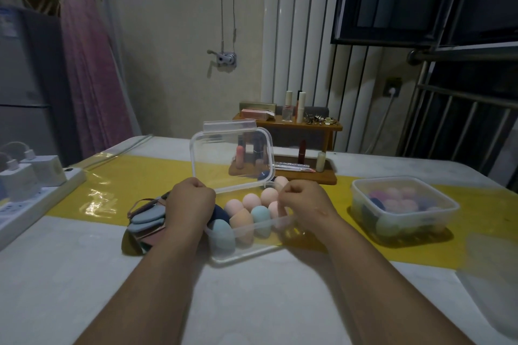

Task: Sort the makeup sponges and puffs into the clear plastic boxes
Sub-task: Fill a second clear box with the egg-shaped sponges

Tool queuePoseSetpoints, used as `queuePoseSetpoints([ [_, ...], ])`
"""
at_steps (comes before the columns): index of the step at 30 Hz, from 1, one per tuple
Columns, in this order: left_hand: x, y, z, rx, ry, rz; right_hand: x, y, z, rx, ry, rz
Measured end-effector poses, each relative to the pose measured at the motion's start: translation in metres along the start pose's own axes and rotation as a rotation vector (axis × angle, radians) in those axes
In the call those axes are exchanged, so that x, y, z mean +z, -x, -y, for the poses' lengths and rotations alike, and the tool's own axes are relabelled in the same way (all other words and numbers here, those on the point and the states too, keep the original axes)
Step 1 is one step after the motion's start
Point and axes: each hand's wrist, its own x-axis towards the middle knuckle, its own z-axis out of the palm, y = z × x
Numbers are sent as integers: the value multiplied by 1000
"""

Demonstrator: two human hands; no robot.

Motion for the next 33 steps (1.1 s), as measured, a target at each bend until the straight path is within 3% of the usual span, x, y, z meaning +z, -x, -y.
queuePoseSetpoints([
  [4,1,-1,1,-22,46,-9,-2,-5,-4,18,-194,-112],
  [8,0,1,-1,-77,113,-5,-1,-21,-21,38,-72,-168],
  [13,-2,-3,1,-111,117,-15,-3,-35,-24,-9,238,-31],
  [23,2,-6,4,-82,43,-30,10,-63,-28,13,383,185],
  [33,1,0,0,-82,94,-4,-11,-36,-16,-3,-52,-148],
])
